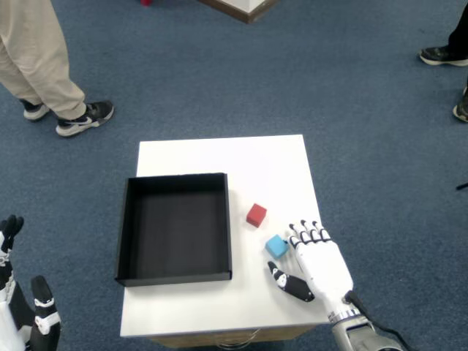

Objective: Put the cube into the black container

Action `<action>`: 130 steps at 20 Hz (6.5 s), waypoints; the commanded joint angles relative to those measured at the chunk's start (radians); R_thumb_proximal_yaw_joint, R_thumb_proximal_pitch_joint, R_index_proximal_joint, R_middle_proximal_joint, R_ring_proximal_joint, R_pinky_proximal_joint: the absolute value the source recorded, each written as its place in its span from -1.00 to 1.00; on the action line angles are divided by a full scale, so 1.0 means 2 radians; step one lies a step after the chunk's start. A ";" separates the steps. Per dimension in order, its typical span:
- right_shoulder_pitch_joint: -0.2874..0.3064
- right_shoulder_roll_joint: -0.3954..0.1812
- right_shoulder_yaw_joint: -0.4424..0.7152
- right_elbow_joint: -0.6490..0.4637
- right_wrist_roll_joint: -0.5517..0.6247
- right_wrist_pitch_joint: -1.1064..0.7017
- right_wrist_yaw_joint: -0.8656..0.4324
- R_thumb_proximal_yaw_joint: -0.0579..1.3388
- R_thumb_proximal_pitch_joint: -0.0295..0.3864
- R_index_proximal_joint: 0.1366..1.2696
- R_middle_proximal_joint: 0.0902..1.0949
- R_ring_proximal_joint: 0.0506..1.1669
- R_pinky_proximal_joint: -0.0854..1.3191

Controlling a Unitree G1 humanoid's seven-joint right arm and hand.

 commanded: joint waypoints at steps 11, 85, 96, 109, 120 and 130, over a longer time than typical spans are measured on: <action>-0.025 0.004 -0.009 -0.014 0.005 0.018 -0.040 -0.36 -0.14 -0.26 -0.77 -0.86 -0.95; -0.010 -0.005 -0.029 -0.015 -0.020 -0.044 -0.153 0.81 -0.10 0.65 -0.57 -0.75 -0.90; -0.038 0.004 -0.010 -0.040 -0.043 -0.059 -0.239 0.82 -0.09 0.65 -0.54 -0.73 -0.89; -0.093 0.002 0.061 -0.183 -0.016 -0.050 -0.196 0.82 -0.08 0.66 -0.52 -0.73 -0.90; -0.137 0.004 0.196 -0.251 0.091 0.009 -0.089 0.80 -0.10 0.64 -0.54 -0.73 -0.89; -0.168 0.008 0.345 -0.296 0.213 0.101 -0.040 0.79 -0.11 0.63 -0.54 -0.74 -0.88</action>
